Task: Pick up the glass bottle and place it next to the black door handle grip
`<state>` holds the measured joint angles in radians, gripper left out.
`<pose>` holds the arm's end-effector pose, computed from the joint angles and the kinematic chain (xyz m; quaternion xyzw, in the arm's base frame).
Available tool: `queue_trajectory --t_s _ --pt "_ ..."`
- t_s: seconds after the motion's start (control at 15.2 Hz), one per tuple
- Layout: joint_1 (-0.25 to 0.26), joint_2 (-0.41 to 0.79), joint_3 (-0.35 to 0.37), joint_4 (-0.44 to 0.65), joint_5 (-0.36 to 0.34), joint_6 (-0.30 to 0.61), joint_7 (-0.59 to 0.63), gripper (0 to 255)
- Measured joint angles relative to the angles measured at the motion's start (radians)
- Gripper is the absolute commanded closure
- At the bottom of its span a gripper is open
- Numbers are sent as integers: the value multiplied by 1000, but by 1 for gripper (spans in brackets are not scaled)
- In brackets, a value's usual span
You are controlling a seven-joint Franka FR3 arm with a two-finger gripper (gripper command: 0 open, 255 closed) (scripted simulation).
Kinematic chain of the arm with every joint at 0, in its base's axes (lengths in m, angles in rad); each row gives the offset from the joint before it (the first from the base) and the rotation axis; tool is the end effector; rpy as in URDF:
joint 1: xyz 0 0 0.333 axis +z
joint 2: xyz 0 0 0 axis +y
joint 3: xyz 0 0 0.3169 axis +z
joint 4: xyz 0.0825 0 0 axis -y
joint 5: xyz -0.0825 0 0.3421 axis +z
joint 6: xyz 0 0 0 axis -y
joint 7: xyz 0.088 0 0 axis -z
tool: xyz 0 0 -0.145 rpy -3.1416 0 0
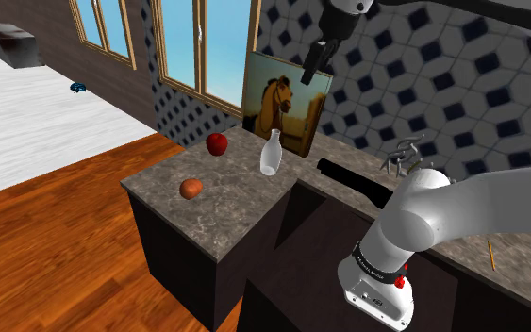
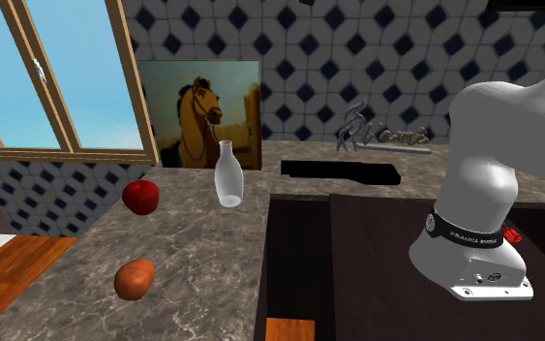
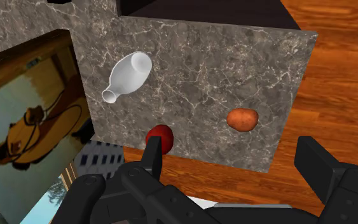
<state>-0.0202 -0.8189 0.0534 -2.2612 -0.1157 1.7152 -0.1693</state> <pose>0.2775 0.0006 0.6205 0.9832 0.0946 0.1291 0.0872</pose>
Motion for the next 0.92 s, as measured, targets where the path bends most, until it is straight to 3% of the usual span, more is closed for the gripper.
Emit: queue_trajectory --t_s 0.2,0.92 --pt "-4 12 -21 -17 -6 26 -18 0" --pt "-30 245 -199 -83 -29 309 -165 0"
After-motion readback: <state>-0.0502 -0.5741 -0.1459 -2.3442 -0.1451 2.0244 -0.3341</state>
